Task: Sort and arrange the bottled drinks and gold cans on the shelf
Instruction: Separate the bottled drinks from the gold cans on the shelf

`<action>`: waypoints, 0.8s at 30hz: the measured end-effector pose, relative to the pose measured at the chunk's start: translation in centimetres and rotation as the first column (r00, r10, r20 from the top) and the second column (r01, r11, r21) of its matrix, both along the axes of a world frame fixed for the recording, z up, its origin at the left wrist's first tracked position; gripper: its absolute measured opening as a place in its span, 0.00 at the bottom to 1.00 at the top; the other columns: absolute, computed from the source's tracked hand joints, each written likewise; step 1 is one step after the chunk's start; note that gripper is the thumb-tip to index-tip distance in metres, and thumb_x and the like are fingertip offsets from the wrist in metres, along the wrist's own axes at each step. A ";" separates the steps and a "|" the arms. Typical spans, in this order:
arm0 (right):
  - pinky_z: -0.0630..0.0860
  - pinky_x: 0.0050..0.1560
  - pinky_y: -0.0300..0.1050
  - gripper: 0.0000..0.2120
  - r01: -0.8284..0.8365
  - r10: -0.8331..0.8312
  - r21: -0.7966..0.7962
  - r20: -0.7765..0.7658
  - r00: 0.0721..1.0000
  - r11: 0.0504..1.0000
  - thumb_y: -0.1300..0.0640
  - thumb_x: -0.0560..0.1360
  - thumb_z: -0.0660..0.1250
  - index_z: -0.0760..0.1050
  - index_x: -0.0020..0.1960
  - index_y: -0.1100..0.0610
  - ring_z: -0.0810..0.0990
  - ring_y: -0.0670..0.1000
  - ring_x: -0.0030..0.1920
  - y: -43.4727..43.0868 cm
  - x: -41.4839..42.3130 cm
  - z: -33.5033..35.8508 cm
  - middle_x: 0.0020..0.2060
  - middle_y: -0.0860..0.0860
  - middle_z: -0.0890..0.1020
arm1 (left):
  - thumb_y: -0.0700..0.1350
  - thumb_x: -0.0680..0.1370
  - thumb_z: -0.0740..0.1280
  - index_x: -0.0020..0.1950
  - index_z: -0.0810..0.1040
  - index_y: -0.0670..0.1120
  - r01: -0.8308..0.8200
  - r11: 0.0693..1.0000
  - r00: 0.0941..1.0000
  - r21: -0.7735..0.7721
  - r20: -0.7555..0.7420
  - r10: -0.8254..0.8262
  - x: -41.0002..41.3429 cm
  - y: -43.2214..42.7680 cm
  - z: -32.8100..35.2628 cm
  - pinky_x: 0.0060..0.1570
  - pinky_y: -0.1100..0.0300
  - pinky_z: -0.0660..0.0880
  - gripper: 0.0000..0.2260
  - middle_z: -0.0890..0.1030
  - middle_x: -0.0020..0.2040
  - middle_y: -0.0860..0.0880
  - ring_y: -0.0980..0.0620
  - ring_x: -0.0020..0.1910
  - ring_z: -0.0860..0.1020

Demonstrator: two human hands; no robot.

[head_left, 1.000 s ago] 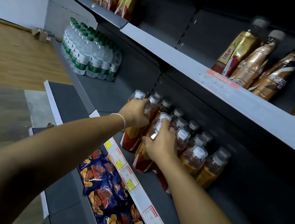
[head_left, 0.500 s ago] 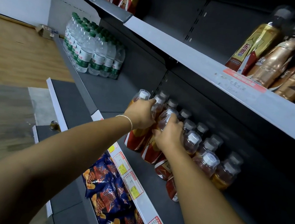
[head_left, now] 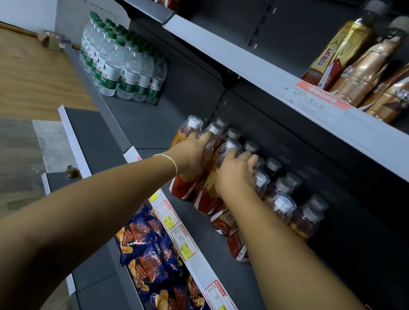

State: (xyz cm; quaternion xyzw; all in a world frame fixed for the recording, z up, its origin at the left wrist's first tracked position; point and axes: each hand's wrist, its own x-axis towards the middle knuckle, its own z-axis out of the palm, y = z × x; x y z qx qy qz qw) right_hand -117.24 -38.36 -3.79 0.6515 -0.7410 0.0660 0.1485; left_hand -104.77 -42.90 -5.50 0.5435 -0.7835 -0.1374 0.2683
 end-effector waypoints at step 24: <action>0.71 0.62 0.49 0.21 0.194 -0.133 -0.212 0.271 0.953 0.958 0.48 0.82 0.58 0.71 0.70 0.58 0.74 0.59 0.65 27.3 -26.3 3.7 0.64 0.58 0.76 | 0.47 0.73 0.67 0.48 0.79 0.42 0.361 0.866 0.904 -0.345 0.358 -0.234 -21.9 19.4 7.3 0.45 0.53 0.75 0.10 0.82 0.50 0.38 0.37 0.50 0.80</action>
